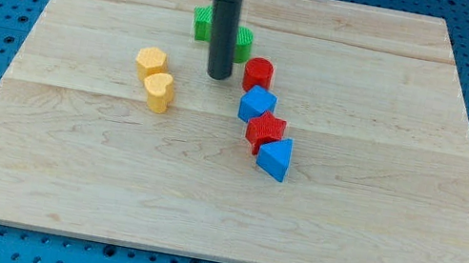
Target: Place the green circle above to the red circle
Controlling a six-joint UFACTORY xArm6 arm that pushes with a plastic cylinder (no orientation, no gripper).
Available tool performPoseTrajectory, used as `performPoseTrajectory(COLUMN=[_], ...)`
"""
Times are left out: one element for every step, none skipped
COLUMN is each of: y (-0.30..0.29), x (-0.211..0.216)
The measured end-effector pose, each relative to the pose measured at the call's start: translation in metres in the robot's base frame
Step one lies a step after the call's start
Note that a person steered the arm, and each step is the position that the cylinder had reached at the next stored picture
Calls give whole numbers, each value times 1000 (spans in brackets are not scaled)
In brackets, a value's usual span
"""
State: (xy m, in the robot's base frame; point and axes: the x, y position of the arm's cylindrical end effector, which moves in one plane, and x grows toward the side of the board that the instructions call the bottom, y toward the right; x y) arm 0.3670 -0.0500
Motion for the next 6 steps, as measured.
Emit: performPoseTrajectory(y=[-5, 12, 32, 37, 38, 62], x=[-28, -30, -21, -14, -26, -35])
